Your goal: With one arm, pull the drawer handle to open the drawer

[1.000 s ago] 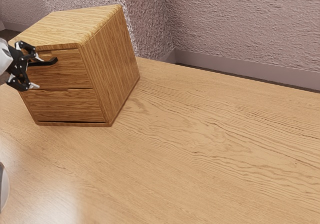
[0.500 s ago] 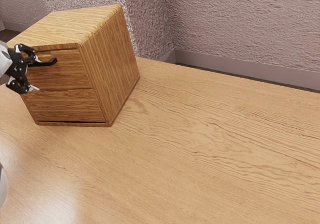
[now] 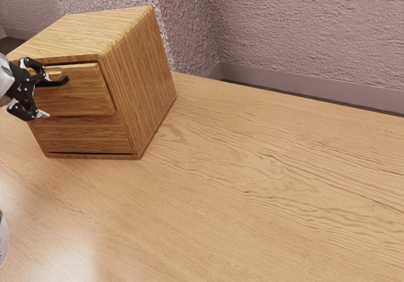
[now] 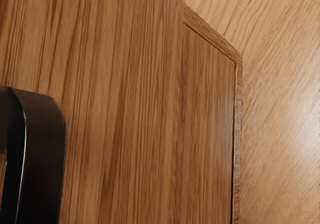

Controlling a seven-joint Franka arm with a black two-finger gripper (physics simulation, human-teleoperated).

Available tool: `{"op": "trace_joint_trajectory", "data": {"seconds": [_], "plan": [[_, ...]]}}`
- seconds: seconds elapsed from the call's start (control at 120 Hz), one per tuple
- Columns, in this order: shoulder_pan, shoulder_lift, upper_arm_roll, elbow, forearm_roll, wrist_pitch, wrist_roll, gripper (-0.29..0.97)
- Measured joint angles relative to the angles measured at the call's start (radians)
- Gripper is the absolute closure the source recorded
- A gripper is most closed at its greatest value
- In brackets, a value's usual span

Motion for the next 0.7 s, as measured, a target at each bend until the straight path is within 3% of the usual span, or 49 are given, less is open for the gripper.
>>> {"op": "trace_joint_trajectory", "data": {"seconds": [0.7], "plan": [[-0.151, 0.027, 0.150, -0.060, -0.001, -0.012, 0.004, 0.01]]}}
